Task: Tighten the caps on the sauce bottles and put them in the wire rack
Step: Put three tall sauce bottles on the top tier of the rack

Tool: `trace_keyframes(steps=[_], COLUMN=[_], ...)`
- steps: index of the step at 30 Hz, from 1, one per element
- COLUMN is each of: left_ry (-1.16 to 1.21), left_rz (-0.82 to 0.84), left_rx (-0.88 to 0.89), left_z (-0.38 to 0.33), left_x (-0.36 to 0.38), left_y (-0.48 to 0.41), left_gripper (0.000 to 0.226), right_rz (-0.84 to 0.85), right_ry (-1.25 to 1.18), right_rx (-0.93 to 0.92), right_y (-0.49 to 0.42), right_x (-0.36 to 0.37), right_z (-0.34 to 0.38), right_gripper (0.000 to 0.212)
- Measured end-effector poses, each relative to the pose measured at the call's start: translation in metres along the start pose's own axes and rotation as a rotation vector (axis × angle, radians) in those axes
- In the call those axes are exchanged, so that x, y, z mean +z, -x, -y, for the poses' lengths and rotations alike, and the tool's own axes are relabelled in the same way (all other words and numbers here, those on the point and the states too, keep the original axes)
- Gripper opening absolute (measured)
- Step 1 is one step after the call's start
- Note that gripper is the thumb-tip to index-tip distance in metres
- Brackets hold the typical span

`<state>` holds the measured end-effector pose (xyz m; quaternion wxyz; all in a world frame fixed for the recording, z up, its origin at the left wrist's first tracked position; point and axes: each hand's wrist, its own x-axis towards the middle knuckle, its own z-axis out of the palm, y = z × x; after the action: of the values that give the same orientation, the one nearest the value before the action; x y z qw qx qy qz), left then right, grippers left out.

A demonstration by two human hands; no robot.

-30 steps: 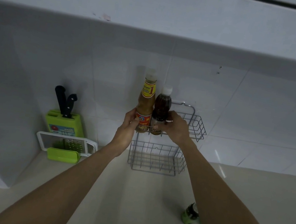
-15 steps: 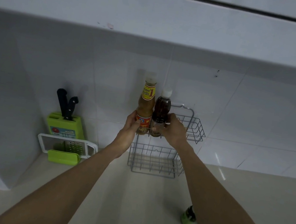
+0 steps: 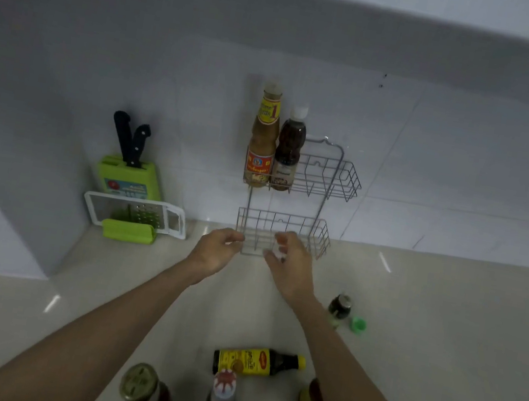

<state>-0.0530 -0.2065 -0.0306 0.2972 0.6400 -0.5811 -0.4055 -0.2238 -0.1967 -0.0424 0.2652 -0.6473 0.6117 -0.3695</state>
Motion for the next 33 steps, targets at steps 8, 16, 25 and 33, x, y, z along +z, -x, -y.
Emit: trace_keyframes(steps=[8, 16, 25, 33], left_ry=[-0.041, -0.031, -0.016, 0.017], left_rz=[0.097, 0.089, 0.101, 0.09], left_rx=[-0.138, -0.157, -0.175, -0.184], left_z=[0.042, 0.058, 0.066, 0.063], left_x=[-0.007, -0.006, -0.004, -0.01], left_y=[0.035, 0.042, 0.039, 0.031], left_gripper=[0.03, 0.03, 0.03, 0.031], right_rz=[0.759, 0.74, 0.094, 0.105], right_ry=[0.725, 0.976, 0.306, -0.233], right_rx=[0.037, -0.234, 0.513, 0.867], right_y=[0.092, 0.096, 0.103, 0.096], right_x=[0.033, 0.041, 0.057, 0.078], right_z=[-0.078, -0.076, -0.075, -0.083], right_gripper=[0.06, 0.042, 0.05, 0.062])
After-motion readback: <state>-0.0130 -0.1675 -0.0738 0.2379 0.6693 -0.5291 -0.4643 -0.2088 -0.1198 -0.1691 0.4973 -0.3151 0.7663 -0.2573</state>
